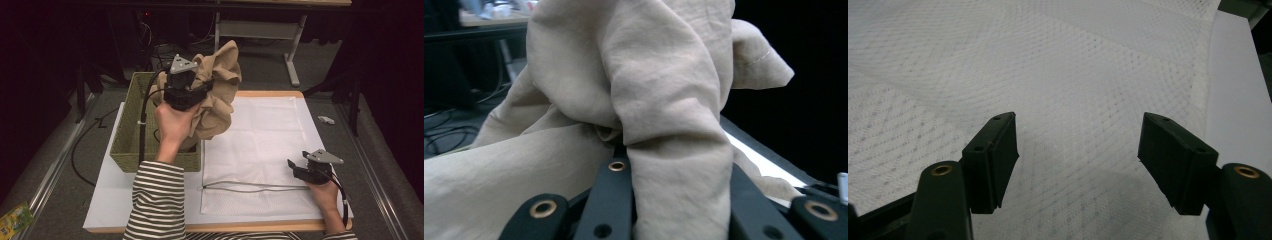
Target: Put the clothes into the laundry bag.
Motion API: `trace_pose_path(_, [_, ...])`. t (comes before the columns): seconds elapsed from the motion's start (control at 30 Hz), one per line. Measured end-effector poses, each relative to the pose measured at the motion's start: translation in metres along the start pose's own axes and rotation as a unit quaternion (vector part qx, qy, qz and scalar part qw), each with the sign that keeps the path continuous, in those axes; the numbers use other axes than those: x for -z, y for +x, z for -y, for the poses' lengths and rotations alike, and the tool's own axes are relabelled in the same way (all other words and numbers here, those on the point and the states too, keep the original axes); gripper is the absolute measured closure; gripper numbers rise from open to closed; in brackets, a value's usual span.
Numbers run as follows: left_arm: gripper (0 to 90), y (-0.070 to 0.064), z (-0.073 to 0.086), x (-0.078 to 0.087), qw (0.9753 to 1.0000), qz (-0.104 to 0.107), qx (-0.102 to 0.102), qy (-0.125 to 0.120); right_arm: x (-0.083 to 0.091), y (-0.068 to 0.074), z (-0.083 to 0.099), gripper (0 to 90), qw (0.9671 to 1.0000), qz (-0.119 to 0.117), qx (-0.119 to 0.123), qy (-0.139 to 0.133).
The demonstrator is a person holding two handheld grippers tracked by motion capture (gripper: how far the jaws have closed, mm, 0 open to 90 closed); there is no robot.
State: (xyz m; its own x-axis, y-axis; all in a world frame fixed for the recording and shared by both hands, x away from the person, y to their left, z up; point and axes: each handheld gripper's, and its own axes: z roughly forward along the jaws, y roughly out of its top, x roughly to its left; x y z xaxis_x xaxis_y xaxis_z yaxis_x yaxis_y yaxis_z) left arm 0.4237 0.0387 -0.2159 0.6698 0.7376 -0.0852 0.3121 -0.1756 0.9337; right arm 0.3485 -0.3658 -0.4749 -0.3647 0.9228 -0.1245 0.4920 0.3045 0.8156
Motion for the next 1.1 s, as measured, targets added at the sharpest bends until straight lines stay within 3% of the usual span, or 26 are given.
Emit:
trace_pose_path(0.1, [81.2, -0.009, -0.006, -0.002, 0.9995, 0.029, 0.003, -0.011, 0.0, 0.0, 0.0, 32.2, 1.0, 0.0, -0.007, -0.001])
trace_pose_path(0.23, [81.3, -0.025, -0.015, -0.007, 0.999, 0.043, -0.011, -0.011, 0.002, -0.001, 0.001, 33.4, 0.9999, -0.001, -0.015, -0.008])
trace_pose_path(0.33, [81.2, -0.031, -0.018, -0.009, 0.9983, 0.054, -0.013, -0.015, 0.002, -0.004, 0.001, 34.1, 0.9998, -0.001, -0.017, -0.014])
trace_pose_path(0.37, [81.2, -0.036, -0.022, -0.011, 0.9972, 0.071, -0.011, -0.019, 0.003, -0.004, 0.002, 34.2, 0.9996, -0.001, -0.025, -0.015])
trace_pose_path(0.57, [81.3, -0.051, -0.028, -0.022, 0.9944, 0.103, -0.01, -0.02, 0.004, -0.005, 0.002, 34.4, 0.9991, -0.001, -0.035, -0.023])
trace_pose_path(0.7, [81.2, -0.057, -0.028, -0.03, 0.9945, 0.103, -0.016, -0.011, 0.005, -0.008, 0.003, 35.1, 0.9987, 0.001, -0.042, -0.03])
trace_pose_path(0.83, [81.1, -0.062, -0.022, -0.049, 0.9935, 0.113, -0.009, 0.005, 0.009, -0.009, 0.005, 38.2, 0.9974, -0.003, -0.054, -0.048])
trace_pose_path(0.97, [81.0, -0.071, -0.018, -0.062, 0.9935, 0.111, -0.022, 0.016, 0.011, -0.013, 0.007, 37.8, 0.9953, -0.001, -0.075, -0.06])
trace_pose_path(1.1, [80.8, -0.078, -0.013, -0.071, 0.9936, 0.105, -0.034, 0.022, 0.012, -0.014, 0.007, 37.4, 0.9946, -0.001, -0.08, -0.067])
